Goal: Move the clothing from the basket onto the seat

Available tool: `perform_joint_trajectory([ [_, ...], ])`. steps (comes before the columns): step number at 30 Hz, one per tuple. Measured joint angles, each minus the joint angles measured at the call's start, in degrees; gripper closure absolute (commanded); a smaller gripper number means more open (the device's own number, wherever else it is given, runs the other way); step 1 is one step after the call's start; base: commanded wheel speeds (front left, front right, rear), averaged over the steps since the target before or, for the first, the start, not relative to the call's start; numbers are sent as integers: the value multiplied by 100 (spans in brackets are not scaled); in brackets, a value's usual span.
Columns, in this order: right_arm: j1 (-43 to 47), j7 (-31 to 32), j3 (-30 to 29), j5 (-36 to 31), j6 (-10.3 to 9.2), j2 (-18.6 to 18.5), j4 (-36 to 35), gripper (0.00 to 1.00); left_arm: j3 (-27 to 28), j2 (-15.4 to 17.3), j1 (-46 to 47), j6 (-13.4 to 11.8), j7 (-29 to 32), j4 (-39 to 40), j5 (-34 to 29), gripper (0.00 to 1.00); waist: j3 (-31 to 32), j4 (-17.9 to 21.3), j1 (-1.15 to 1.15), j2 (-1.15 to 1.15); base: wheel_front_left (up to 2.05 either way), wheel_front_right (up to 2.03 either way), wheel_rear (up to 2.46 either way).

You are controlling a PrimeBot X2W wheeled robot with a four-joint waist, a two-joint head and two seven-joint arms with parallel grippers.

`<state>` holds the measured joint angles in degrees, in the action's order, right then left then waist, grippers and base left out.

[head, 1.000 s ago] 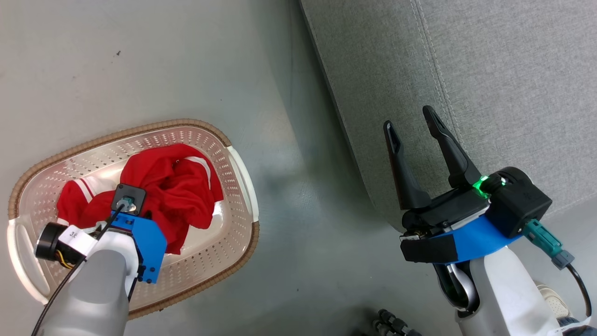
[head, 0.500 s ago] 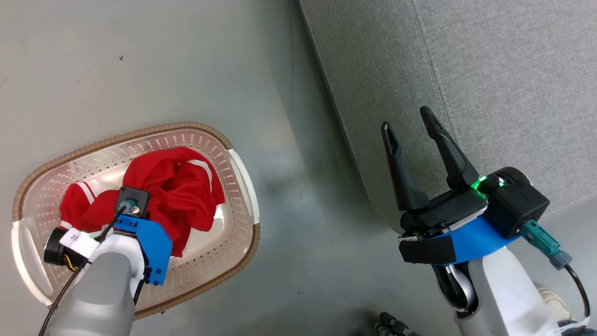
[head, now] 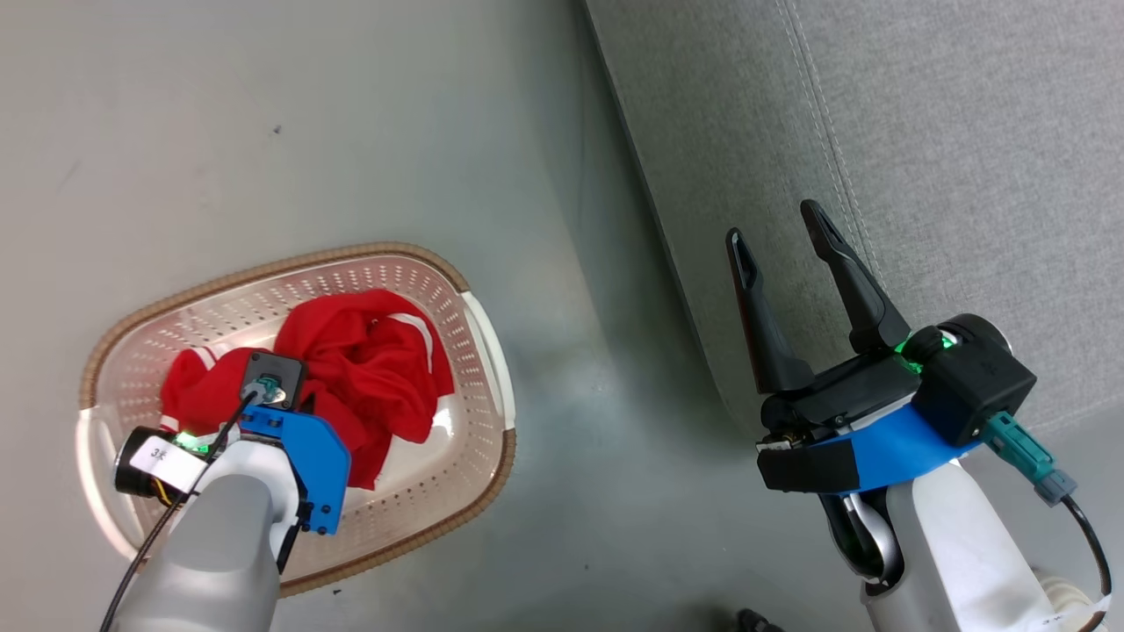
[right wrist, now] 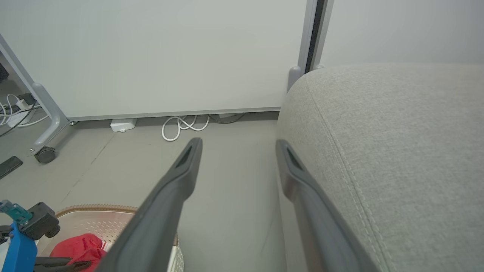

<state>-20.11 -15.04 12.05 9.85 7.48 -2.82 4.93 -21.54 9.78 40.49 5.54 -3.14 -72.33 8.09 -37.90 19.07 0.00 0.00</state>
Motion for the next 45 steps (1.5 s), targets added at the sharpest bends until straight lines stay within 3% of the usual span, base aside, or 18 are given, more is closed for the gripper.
perform_joint_trajectory([
  [15, 274, 0, -248, -226, 0, 3, 365, 0, -111, -452, -322, 112, -558, 4, 307, 100, 1196, -547, -1, 0, 0, 0, 0],
  [23, 639, 0, -386, -322, 0, 3, 591, 0, -497, -647, -512, 168, -802, 268, 401, 100, 2036, -879, -1, 0, 0, 0, 0],
  [33, 1143, 0, -455, -324, 0, 2, 747, 0, -1589, -690, -777, 188, -566, 1599, 1288, 100, 2937, -1226, -2, 0, 0, 0, 0],
  [45, 1413, 0, -425, -326, 0, 2, 845, 0, -2268, -695, -451, 188, -186, 2711, 1870, 100, 3519, -1468, -2, 0, 0, 0, 0],
])
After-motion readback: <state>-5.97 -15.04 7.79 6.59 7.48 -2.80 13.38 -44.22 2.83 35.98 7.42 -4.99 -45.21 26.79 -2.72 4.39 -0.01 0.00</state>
